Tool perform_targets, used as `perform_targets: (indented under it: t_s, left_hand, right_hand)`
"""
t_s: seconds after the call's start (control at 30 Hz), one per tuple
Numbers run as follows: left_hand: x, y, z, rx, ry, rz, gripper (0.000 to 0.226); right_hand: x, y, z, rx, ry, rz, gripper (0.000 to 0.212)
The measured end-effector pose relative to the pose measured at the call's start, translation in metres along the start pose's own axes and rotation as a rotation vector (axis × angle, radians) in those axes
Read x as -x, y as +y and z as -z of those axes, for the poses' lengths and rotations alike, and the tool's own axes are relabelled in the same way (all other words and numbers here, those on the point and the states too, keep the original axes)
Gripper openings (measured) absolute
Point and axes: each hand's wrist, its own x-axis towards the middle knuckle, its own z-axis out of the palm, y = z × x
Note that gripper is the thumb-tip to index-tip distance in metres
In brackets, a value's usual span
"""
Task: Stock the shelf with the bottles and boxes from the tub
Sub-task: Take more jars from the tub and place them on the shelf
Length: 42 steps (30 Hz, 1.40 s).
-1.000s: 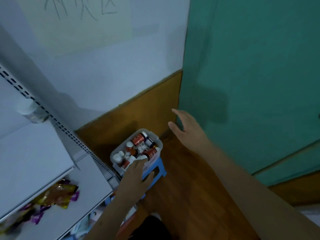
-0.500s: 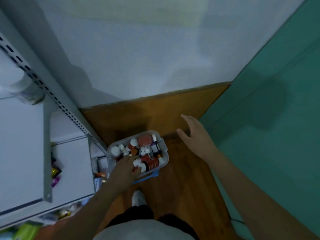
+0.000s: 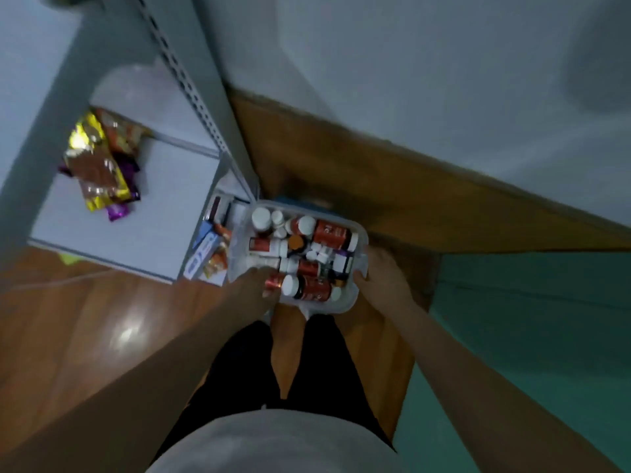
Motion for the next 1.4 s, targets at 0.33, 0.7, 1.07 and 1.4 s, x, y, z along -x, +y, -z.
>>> perform_targets:
  t_s: [0.33, 0.7, 1.07, 1.4]
  left_hand:
    - [-0.058, 0.011, -0.090, -0.057, 0.049, -0.030, 0.072]
    - [-0.072, 0.025, -0.086, -0.115, 0.009, 0.067, 0.077]
    - [0.088, 0.009, -0.048, 0.405, 0.445, 0.161, 0.066]
    - [0.279, -0.028, -0.041, 0.722, 0.810, 0.310, 0.068]
  right_hand:
    - [-0.109, 0.032, -0.068, 0.406, 0.084, 0.248, 0.086]
    - [-0.121, 0.033, -0.076, 0.396, 0.142, 0.329, 0.080]
    - [-0.032, 0.008, -0.049, -0.152, 0.028, 0.215, 0.075]
    - [0.112, -0.135, -0.015, -0.272, -0.090, 0.574, 0.059]
